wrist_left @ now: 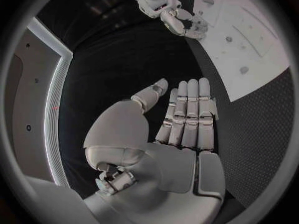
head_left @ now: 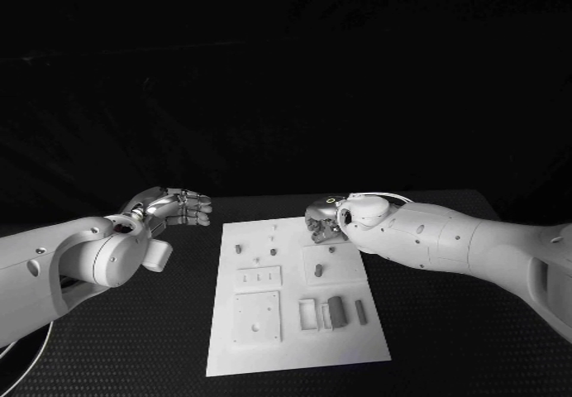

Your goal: Assemble the parts on the task board

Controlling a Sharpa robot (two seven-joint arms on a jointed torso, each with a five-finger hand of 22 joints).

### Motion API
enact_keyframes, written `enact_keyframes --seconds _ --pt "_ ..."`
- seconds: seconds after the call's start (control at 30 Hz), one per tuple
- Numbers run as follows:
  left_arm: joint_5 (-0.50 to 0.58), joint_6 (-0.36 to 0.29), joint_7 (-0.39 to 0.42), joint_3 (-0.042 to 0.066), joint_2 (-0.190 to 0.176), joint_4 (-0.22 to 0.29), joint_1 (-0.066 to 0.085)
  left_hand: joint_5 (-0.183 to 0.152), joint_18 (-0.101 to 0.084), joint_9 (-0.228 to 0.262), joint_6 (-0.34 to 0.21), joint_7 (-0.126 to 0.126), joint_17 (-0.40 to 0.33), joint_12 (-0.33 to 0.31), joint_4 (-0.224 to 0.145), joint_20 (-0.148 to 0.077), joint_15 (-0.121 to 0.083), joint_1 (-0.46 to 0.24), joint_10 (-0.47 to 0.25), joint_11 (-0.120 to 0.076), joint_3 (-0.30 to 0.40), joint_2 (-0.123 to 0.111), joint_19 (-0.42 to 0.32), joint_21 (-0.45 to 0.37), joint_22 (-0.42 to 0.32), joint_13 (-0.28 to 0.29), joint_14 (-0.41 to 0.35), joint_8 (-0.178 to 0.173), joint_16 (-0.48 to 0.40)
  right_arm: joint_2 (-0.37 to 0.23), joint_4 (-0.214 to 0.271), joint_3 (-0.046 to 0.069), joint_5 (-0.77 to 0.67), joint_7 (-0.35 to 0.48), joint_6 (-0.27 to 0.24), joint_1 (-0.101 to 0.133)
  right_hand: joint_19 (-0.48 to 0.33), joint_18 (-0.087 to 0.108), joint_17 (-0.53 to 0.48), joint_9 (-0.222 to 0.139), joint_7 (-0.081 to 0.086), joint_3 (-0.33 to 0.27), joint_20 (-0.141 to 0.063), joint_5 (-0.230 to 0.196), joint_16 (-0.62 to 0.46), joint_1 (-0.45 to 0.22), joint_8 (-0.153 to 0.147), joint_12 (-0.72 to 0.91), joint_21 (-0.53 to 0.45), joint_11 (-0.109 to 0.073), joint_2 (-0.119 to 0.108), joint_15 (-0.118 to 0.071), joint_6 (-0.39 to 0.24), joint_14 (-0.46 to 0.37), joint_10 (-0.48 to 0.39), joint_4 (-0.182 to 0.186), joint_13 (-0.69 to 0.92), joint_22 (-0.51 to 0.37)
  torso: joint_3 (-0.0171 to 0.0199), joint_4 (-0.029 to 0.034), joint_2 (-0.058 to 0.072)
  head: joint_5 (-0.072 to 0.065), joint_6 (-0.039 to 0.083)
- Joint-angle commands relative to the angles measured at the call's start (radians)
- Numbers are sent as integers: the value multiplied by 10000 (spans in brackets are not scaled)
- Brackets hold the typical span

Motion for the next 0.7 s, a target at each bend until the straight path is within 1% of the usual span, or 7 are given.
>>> enact_keyframes --seconds 0.03,0.3,0.5,0.63,0.7 --pt "-33 156 121 12 17 6 16 -64 -39 -6 12 52 13 -51 7 -23 28 -62 17 60 -65 -56 -26 -44 11 14 -25 -45 -58 -31 17 -42 -314 -83 417 -68 6 232 71 6 -51 339 -80 59 88 126 76 70 122 -45 -95 -84 183 42 185 65 23 243 1 14 42 -24 25" --pt "-33 155 118 12 17 -15 16 -64 -38 -6 13 51 18 -59 6 -23 28 -63 18 60 -63 -51 -25 -47 14 22 -26 -48 -62 -20 92 -42 -392 -48 448 -73 129 232 354 85 -250 786 -216 42 468 69 234 243 607 -255 -101 -286 683 255 785 11 111 256 5 22 79 -31 42" --pt "-34 165 110 12 21 -16 16 -64 -37 -5 13 51 21 -65 4 -23 28 -62 19 60 -62 -50 -26 -50 16 27 -26 -50 -65 6 105 -41 -497 -90 481 -83 112 232 456 134 -327 890 -257 40 607 22 278 281 830 -328 -87 -352 872 268 1005 -3 153 252 6 23 97 -35 42" --pt "-34 173 107 12 17 -15 16 -64 -37 -4 14 51 24 -69 2 -23 28 -61 19 60 -61 -50 -26 -51 17 31 -27 -52 -67 8 88 -42 -596 -155 486 -94 116 232 482 147 -344 915 -271 39 646 8 285 286 902 -348 -80 -366 917 279 1060 -8 165 254 7 28 116 -44 59" --pt "-34 172 106 12 9 -11 16 -64 -37 -4 14 51 25 -71 1 -22 28 -62 19 61 -62 -51 -26 -52 18 34 -27 -53 -68 8 103 -42 -623 -169 402 -97 119 232 495 154 -353 931 -279 40 668 2 287 287 941 -357 -70 -376 940 288 1083 -10 171 254 8 30 125 -47 61"
